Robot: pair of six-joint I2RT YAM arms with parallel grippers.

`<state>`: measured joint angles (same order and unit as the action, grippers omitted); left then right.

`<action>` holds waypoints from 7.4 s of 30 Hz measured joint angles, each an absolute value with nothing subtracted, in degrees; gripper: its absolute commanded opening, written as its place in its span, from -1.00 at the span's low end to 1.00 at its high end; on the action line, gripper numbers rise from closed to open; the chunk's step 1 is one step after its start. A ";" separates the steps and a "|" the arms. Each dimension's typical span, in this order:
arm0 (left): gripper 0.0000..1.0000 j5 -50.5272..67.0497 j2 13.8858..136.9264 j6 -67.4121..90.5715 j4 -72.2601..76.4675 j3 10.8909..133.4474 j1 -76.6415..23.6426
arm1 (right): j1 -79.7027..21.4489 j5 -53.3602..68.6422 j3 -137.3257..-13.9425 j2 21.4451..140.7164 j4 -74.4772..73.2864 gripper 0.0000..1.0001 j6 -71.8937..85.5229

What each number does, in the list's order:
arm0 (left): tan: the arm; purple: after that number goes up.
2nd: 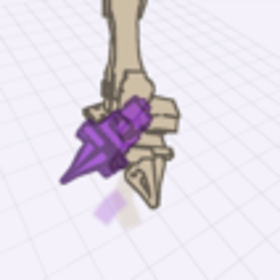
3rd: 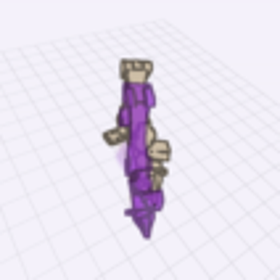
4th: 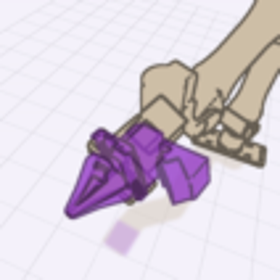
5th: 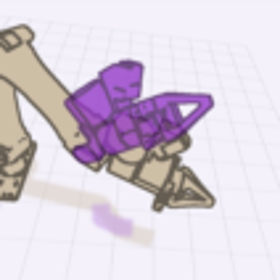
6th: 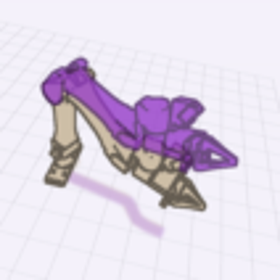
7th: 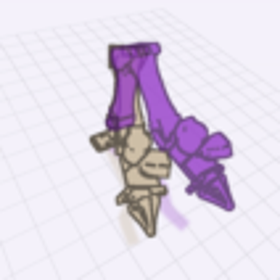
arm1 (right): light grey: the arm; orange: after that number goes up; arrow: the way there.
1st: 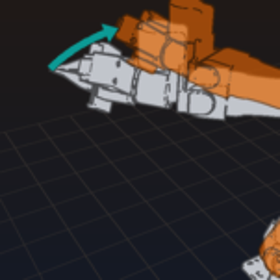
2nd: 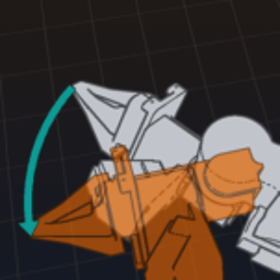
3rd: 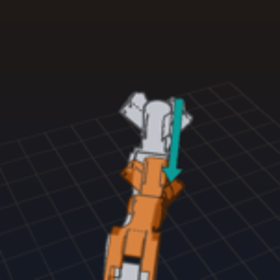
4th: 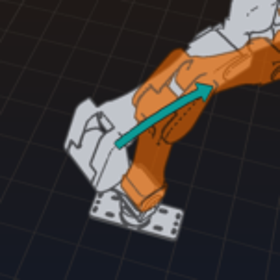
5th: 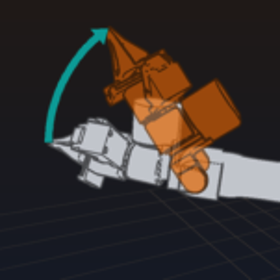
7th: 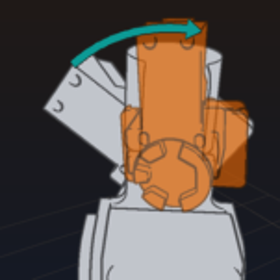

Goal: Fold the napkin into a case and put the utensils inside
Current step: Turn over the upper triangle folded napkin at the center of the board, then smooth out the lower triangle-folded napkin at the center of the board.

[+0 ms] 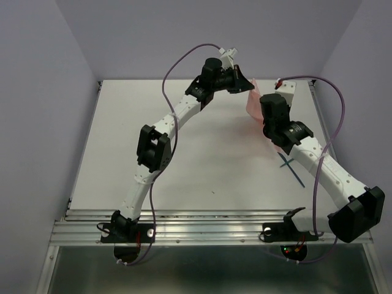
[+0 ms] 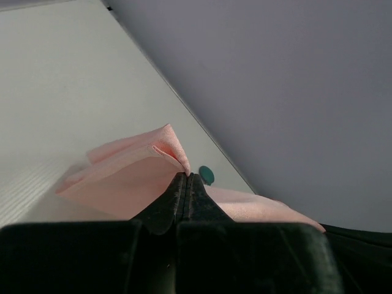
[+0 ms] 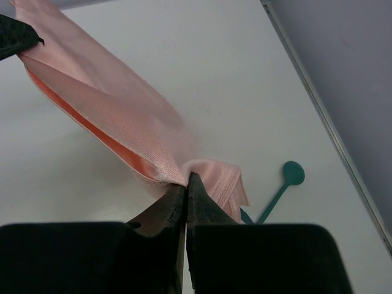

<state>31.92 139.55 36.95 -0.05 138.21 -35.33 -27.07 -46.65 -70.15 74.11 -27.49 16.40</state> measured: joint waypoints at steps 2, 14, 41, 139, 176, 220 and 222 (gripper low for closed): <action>-1.00 34.48 138.82 37.10 5.04 135.52 -35.05 | -27.16 -46.61 -68.58 73.14 -27.11 -0.99 15.40; -1.00 51.42 127.87 32.93 28.56 93.86 -28.23 | -42.63 -39.72 -54.78 77.93 -27.53 -0.99 23.44; -0.96 53.17 114.06 27.86 36.21 62.19 -16.32 | -52.64 -28.86 -56.99 94.26 -18.35 -0.99 33.32; -1.00 24.18 112.36 36.97 10.83 62.87 -14.79 | -47.35 -17.52 -95.22 125.12 -19.29 -0.99 22.39; -1.00 24.16 112.55 36.95 11.14 62.94 -14.81 | -49.23 -14.98 -99.44 125.32 -18.90 -0.99 21.74; 0.34 14.35 106.83 33.98 -1.91 65.95 -19.40 | -33.95 -11.66 -59.68 93.45 -15.40 -0.20 27.05; 0.24 12.93 108.75 34.28 -3.05 67.44 -20.14 | -33.93 -11.70 -58.65 92.01 -15.84 -0.19 27.22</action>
